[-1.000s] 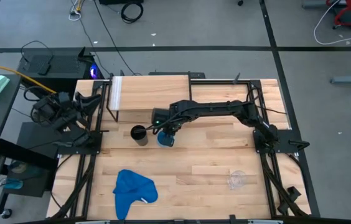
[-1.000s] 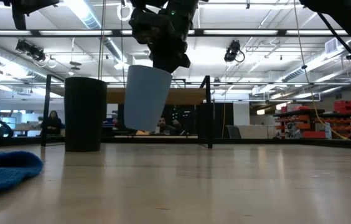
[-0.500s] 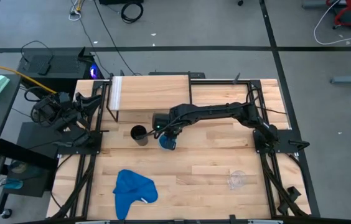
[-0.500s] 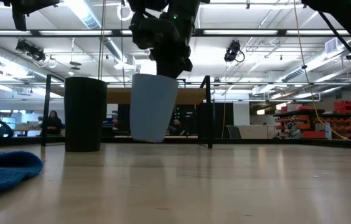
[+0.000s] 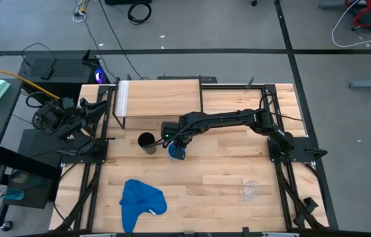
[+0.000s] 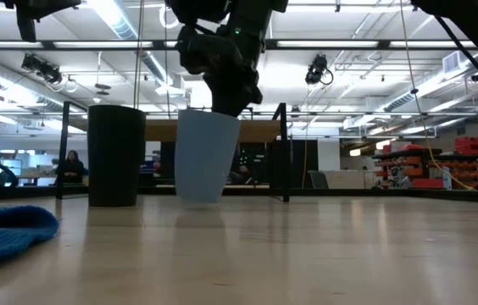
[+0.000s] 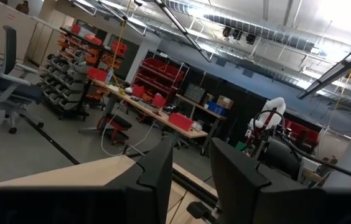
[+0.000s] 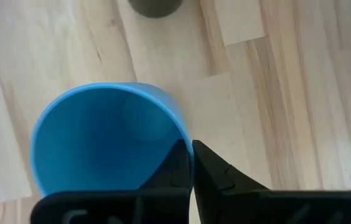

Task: Stack small to large cups/mugs on shelf
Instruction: Move the blue cup to the right of the black cup

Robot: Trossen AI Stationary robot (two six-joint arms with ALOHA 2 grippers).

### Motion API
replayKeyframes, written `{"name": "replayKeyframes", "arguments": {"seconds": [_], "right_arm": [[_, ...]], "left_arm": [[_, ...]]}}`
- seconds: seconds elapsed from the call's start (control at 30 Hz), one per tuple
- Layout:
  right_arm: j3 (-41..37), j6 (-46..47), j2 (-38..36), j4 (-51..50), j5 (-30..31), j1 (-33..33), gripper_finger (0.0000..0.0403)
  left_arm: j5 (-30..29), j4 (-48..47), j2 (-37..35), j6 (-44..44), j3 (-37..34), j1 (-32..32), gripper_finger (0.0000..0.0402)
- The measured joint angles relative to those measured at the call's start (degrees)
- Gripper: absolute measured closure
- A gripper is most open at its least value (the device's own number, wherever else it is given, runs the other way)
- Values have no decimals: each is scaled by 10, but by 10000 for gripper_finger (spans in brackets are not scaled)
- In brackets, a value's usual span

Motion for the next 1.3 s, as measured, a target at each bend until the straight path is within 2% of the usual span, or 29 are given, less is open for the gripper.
{"name": "replayKeyframes", "arguments": {"seconds": [0.27, 0.6, 1.3], "right_arm": [[-11, -2, 0, 31, -3, 0, 392], [-12, -12, 0, 43, -25, -1, 359], [-11, -17, 0, 60, -55, -17, 350]], "left_arm": [[0, 0, 0, 0, 0, 0, 287], [0, 0, 0, 2, 0, 0, 283], [0, 0, 0, 0, 0, 0, 286]]}}
